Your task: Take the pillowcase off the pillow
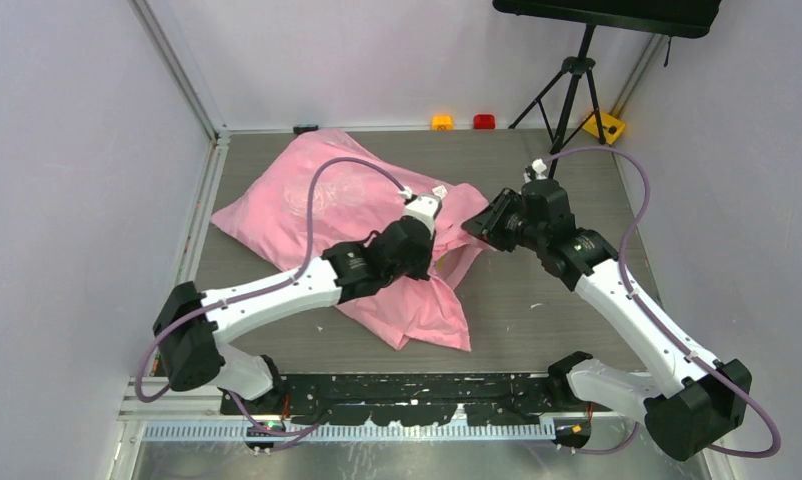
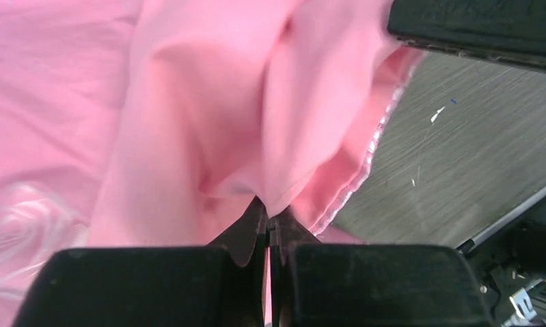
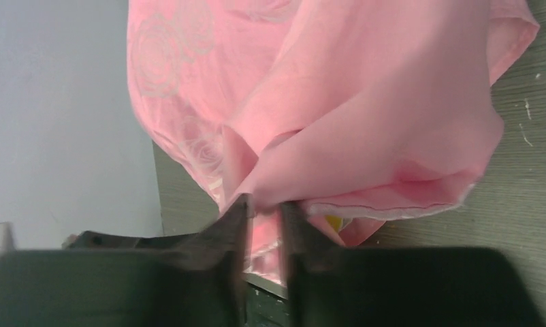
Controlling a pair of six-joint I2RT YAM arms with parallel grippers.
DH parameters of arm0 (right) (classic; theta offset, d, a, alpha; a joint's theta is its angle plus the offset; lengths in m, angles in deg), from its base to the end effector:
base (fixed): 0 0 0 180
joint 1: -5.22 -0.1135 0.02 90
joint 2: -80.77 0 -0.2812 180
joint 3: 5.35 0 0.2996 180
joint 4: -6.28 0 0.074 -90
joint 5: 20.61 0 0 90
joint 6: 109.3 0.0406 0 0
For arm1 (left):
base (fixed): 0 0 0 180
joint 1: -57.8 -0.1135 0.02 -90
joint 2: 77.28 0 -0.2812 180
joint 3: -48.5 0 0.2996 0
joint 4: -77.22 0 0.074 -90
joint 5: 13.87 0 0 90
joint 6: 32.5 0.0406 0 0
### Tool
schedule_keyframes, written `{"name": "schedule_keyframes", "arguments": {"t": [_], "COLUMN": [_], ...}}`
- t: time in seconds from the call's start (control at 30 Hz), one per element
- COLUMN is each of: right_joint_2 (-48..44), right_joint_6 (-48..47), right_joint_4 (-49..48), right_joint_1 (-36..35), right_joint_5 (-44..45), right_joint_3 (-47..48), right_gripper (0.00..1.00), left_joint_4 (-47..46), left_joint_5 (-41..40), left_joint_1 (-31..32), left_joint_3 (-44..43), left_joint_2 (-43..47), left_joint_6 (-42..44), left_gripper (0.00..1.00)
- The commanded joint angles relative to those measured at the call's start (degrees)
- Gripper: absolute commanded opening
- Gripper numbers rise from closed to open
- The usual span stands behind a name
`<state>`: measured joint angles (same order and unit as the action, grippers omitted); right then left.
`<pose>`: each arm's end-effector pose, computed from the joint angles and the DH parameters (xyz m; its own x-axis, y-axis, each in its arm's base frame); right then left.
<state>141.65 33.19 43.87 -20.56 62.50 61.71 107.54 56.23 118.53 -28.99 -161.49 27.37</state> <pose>0.2487 0.1255 0.3318 -0.7014 0.5358 -0.4701 0.0532 0.6970 0.7151 0.1972 -0.3236 0.2906 -0.5998 0.1047 -0.7933 0.4467 0.8664 -0.2233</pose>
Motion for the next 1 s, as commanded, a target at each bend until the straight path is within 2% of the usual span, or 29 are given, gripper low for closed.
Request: {"name": "schedule_keyframes", "arguments": {"t": [0.0, 0.03, 0.07, 0.13, 0.3, 0.4, 0.53, 0.63, 0.83, 0.97], "right_joint_2": [0.5, 0.9, 1.4, 1.9, -0.6, -3.6, -5.7, -3.8, 5.0, 11.8], "right_joint_6": [-4.6, -5.6, -6.7, -8.7, -11.3, -11.2, -7.3, -4.4, 3.4, 8.4], "right_joint_4": [0.7, 1.4, 2.4, 4.0, 4.6, 3.5, -1.8, -7.4, -22.3, -30.8], "right_joint_1": [0.6, 0.6, 0.6, 0.6, 0.6, 0.7, 0.7, 0.6, -0.1, -2.3], "right_joint_5": [1.7, 1.1, 0.5, -1.5, -4.9, -6.1, -7.2, -7.8, -9.6, -7.0], "right_joint_3": [1.5, 1.8, 2.2, 2.1, -2.3, -6.1, -13.0, -17.6, -21.8, -21.0], "right_gripper": [0.48, 0.64, 0.72, 0.78, 0.78, 0.74, 0.65, 0.64, 0.82, 0.88], "left_joint_4": [4.3, 4.2, 3.9, 3.6, 5.5, 7.7, 9.4, 10.2, 11.2, 11.6], "left_joint_5": [7.9, 12.8, 17.8, 26.8, 33.6, 38.1, 44.9, 46.4, 46.3, 45.5], "left_joint_1": [-4.0, -6.0, -8.3, -14.0, -20.6, -23.5, -27.6, -30.0, -31.9, -33.2], "left_joint_3": [-1.6, -1.1, -0.7, -0.3, -1.1, -2.9, -4.2, -4.4, -4.4, -4.1], "left_joint_2": [6.2, 7.3, 7.8, 8.6, 8.7, 7.7, 6.3, 6.2, 6.7, 7.3], "left_joint_6": [2.4, 2.0, 1.1, -1.1, -0.5, 0.8, 1.3, 1.3, 1.9, 1.9], "left_gripper": [0.0, 0.0, 0.0, 0.0, 0.0, 0.0, 0.0, 0.0, 0.0, 0.0]}}
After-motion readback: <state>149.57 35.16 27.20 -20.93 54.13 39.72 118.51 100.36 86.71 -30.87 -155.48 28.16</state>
